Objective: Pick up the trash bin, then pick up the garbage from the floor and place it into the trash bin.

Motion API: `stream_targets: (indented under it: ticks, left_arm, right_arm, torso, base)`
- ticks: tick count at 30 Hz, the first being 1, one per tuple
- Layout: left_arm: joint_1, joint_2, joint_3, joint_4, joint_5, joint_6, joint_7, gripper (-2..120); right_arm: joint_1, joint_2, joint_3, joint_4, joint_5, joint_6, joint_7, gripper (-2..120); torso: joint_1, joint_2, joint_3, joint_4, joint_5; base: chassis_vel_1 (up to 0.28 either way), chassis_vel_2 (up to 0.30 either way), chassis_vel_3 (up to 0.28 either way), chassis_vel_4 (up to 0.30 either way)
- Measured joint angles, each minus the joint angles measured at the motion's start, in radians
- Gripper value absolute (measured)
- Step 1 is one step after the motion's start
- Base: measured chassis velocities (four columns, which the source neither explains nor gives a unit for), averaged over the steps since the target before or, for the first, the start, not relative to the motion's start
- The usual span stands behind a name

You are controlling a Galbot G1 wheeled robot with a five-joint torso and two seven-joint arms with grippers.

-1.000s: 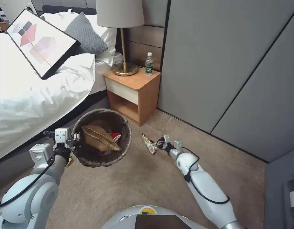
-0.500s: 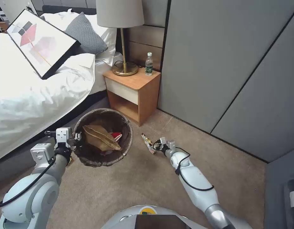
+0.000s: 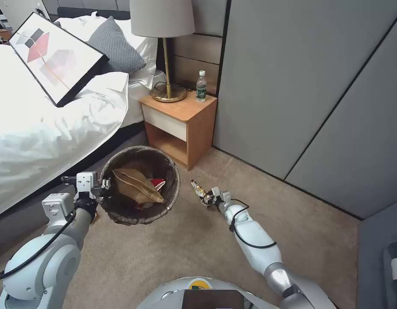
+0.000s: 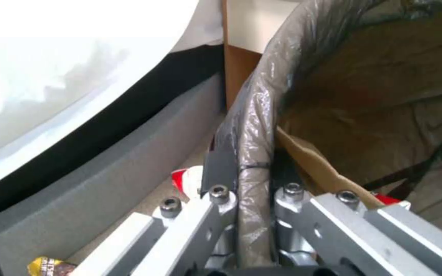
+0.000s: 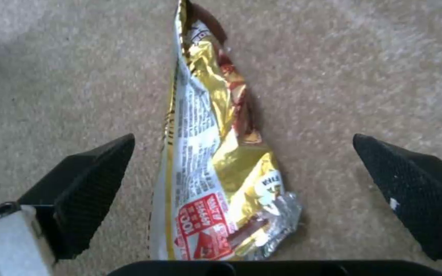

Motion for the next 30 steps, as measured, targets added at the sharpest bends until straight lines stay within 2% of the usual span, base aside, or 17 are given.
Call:
stream_targets:
  ticks: [10,21,25,26,30]
  left_arm:
    - [0.002,0.001,-0.001,0.0,0.0,0.0,0.001,2]
    - [0.003,0.001,0.0,0.0,0.001,0.0,0.002,2]
    - [0.003,0.002,0.001,0.0,0.001,0.0,0.002,2]
    - [0.003,0.002,0.001,0.0,0.001,0.0,0.002,2]
    - [0.003,0.002,0.0,0.0,0.002,0.0,0.002,2]
  right_arm:
    - [0.044,0.043,0.015,-0.108,-0.044,0.039,-0.002,100]
    - [0.057,0.056,0.023,-0.162,-0.055,0.061,-0.002,100]
    - [0.057,0.057,0.024,-0.169,-0.057,0.064,-0.006,86]
    - [0.057,0.057,0.024,-0.169,-0.057,0.064,-0.006,86]
    - [0.057,0.058,0.025,-0.173,-0.062,0.069,-0.007,68]
  torso:
    - [0.0,0.0,0.0,0.0001,0.0]
    - [0.0,0.0,0.0,0.0,0.0001]
    - [0.0,0.0,0.0,0.0,0.0001]
    - [0.0,0.0,0.0,0.0,0.0001]
    - [0.0,0.0,0.0,-0.0002,0.0]
  base:
    - [0.0,0.0,0.0,0.0]
    - [0.0,0.0,0.0,0.0]
    - [0.0,0.0,0.0,0.0]
    - [0.0,0.0,0.0,0.0]
    - [0.0,0.0,0.0,0.0]
